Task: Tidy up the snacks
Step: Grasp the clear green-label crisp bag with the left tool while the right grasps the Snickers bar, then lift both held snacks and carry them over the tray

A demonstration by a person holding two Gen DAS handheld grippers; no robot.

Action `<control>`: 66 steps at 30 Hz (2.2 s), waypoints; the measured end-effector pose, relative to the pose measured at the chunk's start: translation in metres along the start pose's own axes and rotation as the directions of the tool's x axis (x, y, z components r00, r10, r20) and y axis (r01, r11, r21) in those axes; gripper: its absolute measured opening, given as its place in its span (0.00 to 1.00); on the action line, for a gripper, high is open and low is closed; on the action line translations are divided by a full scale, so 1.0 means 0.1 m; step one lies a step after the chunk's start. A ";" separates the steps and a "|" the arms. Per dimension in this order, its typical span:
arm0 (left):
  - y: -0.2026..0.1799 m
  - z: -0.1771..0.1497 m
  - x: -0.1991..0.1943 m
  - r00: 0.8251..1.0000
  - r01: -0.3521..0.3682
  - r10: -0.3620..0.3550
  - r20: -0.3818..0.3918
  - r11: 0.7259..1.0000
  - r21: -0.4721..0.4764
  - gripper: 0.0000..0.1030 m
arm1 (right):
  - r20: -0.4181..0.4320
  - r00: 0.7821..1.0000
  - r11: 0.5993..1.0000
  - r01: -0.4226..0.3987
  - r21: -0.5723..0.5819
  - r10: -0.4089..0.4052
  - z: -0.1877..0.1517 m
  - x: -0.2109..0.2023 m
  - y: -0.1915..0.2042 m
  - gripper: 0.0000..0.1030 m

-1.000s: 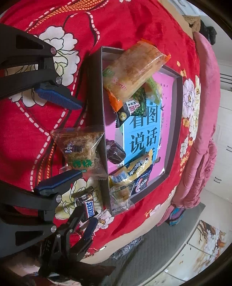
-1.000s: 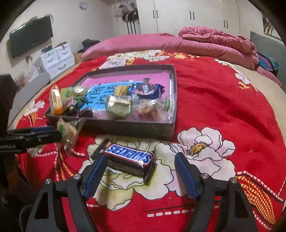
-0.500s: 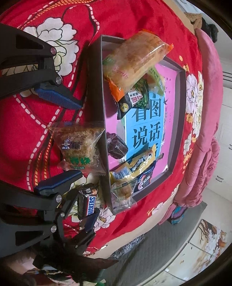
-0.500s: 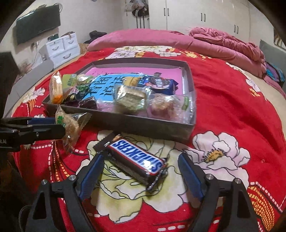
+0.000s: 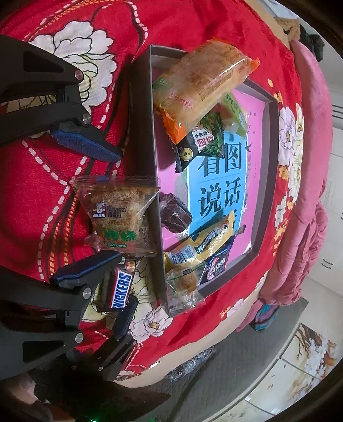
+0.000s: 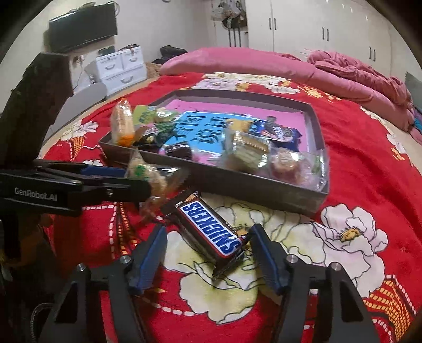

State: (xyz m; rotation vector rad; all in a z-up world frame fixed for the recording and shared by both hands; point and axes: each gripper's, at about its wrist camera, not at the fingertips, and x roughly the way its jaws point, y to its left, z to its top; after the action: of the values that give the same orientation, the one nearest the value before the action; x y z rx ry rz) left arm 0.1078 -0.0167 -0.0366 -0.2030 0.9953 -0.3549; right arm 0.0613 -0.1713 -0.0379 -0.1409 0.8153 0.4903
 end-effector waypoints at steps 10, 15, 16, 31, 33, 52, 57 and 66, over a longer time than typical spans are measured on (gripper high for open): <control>0.01 0.01 0.03 1.000 0.005 -0.005 -0.008 1.000 -0.002 0.71 | -0.017 0.999 0.998 0.041 -0.038 -0.042 0.05 0.17 0.02 0.60; 0.00 0.02 0.06 1.000 0.000 0.000 -0.013 1.000 0.002 0.71 | -0.014 0.999 0.998 0.037 -0.059 -0.038 0.10 0.22 0.07 0.60; -0.01 0.02 0.06 1.000 -0.001 0.001 -0.014 1.000 0.002 0.71 | -0.015 0.999 0.997 0.035 -0.067 -0.037 0.11 0.23 0.08 0.61; -0.04 0.06 0.13 1.000 -0.023 0.023 -0.021 1.000 0.002 0.72 | -0.023 0.997 0.996 0.073 -0.042 -0.074 0.07 0.14 0.04 0.38; -0.06 0.06 0.15 0.999 -0.039 0.039 -0.022 0.999 0.005 0.72 | -0.023 0.996 0.997 0.082 -0.011 -0.082 0.06 0.09 -0.05 0.37; -0.19 0.03 0.10 0.999 0.035 -0.035 -0.018 0.999 0.023 0.53 | 0.012 0.999 0.995 0.037 0.092 -0.038 0.02 -0.09 -0.26 0.28; -0.19 0.02 0.05 0.999 0.043 -0.043 -0.013 0.999 0.030 0.53 | 0.015 0.999 0.994 0.030 0.101 -0.032 0.02 -0.12 -0.27 0.28; -0.09 0.00 -0.16 0.999 0.039 -0.039 0.022 0.999 0.023 0.53 | 0.043 0.999 0.994 -0.003 0.107 -0.002 0.03 -0.21 -0.23 0.28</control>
State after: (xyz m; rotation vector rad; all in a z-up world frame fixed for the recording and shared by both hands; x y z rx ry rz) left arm 0.0982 -0.0188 -0.0217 -0.2060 0.9663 -0.3984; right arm 0.0621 -0.1984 -0.0224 -0.0309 0.7976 0.4479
